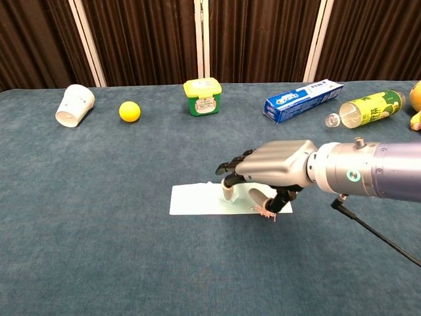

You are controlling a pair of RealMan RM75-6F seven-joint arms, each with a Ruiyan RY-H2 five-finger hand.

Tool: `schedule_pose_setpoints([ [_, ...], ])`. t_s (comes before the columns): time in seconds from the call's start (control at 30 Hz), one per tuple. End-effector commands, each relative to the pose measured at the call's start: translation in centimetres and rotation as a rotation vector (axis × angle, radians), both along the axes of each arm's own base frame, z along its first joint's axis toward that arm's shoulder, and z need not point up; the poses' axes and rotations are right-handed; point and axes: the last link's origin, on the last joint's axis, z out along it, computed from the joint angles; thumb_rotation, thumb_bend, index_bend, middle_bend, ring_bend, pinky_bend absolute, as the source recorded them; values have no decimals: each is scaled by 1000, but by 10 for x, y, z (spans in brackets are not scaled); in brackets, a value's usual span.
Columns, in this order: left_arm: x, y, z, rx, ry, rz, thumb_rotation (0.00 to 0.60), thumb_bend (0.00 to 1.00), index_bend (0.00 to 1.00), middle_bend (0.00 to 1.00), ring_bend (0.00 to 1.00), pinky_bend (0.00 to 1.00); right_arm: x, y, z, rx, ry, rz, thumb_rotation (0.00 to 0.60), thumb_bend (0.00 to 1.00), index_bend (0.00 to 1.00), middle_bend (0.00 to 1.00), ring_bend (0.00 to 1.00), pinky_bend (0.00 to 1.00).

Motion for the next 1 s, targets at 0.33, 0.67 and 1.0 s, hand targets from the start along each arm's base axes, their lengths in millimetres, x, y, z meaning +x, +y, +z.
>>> schedule_pose_setpoints([
  [0.33,-1,1,0,-3,3,2,600,0,0,0,0,0,-11,1,4,-14,16,11,600,762,283,0,0,0],
  [0.67,1,1,-3,-13,5,-1,600,0,0,0,0,0,-19,-1,5,-23,32,10,600,762,284,0,0,0],
  [1.0,2,0,-3,-13,-4,-3,600,0,0,0,0,0,-19,-3,10,-37,26,17,600,761,284,0,0,0],
])
